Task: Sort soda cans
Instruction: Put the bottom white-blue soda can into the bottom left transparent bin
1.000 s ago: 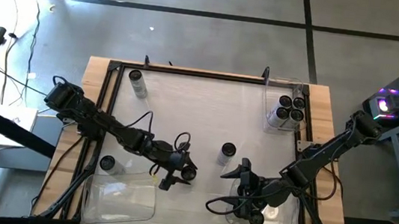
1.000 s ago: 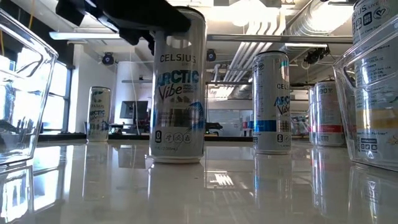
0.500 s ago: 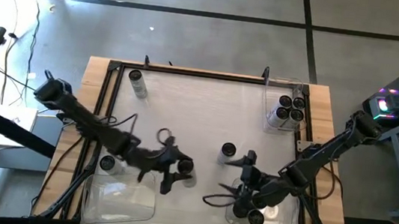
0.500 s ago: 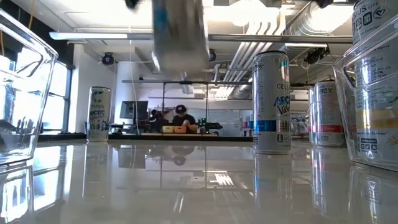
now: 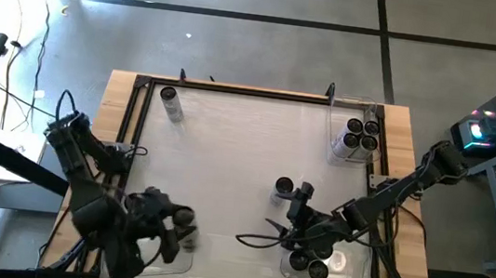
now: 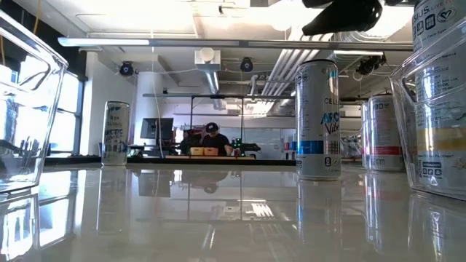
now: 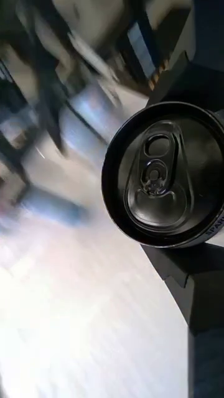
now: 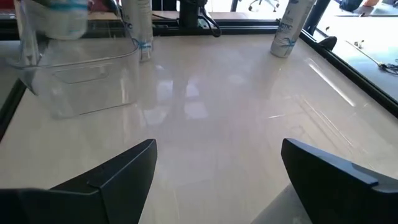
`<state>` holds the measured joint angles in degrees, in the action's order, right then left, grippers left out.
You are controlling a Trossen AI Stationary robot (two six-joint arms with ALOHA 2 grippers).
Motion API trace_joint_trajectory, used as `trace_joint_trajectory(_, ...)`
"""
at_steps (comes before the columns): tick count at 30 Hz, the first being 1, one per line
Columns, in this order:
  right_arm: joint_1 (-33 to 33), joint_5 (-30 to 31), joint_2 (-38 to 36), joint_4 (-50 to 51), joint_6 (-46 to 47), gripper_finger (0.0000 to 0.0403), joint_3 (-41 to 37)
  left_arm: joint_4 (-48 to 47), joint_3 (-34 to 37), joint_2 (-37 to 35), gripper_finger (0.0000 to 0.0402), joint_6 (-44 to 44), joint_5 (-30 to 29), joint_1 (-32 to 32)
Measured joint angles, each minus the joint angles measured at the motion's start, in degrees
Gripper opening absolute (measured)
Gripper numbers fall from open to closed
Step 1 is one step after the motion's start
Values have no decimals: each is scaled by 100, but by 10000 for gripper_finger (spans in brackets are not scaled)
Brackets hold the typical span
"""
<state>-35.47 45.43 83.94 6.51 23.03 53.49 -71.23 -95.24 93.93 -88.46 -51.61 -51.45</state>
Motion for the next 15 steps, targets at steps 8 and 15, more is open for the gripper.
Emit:
trace_joint_trajectory(8, -219, 213, 0, -25, -13, 341, 0, -1751, -233, 694, 248, -2373, 633, -503)
trace_joint_trajectory(15, -257, 347, 2, -91, -57, 341, 0, -1836, -214, 1464, 248, -2744, 450, -526)
